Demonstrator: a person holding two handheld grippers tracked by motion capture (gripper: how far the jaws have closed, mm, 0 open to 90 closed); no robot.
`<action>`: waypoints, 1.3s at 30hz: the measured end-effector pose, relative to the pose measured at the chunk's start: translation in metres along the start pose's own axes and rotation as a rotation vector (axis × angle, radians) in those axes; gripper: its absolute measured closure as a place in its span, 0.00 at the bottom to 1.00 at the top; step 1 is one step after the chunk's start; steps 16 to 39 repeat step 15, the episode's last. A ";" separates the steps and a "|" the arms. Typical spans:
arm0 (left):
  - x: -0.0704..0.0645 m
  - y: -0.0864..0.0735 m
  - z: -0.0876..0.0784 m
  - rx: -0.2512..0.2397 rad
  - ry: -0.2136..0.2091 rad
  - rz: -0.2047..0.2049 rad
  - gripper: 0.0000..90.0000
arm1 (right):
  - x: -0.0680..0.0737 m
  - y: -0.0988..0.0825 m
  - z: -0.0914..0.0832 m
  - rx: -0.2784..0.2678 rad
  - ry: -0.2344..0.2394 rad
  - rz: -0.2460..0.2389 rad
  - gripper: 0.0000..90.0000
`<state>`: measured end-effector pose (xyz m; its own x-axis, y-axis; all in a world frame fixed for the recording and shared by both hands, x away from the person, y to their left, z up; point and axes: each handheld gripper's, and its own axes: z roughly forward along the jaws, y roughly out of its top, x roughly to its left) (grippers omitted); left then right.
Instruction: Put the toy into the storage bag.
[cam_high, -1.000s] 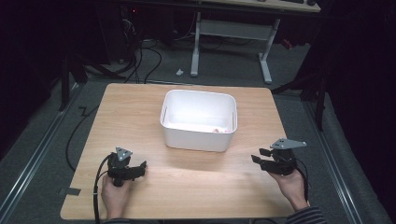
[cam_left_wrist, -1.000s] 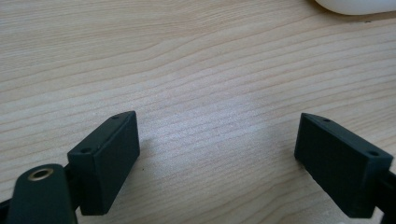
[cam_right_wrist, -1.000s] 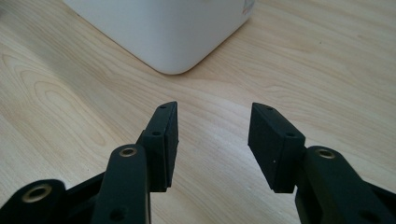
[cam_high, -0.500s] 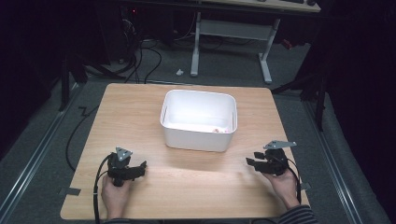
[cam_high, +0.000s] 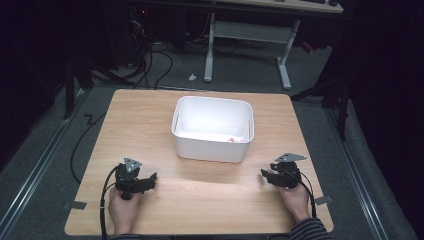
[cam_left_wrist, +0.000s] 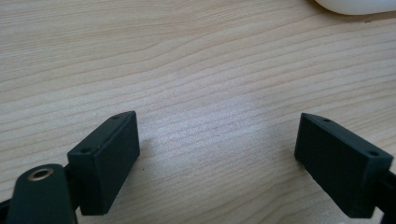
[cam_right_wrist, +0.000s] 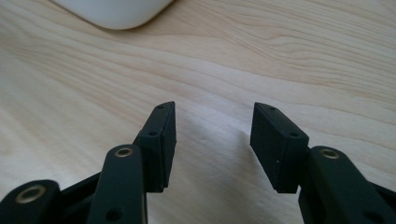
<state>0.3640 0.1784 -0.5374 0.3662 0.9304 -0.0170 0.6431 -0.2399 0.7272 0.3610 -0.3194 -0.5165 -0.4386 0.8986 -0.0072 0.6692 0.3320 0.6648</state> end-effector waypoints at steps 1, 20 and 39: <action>0.000 0.000 0.000 0.000 0.000 0.000 0.16 | -0.001 -0.001 0.002 -0.002 -0.011 0.003 0.56; 0.000 0.000 0.000 0.000 0.000 0.000 0.16 | -0.004 -0.008 0.011 -0.082 -0.049 0.034 0.39; 0.000 0.000 0.000 0.000 0.000 0.000 0.16 | -0.004 -0.008 0.011 -0.082 -0.049 0.034 0.39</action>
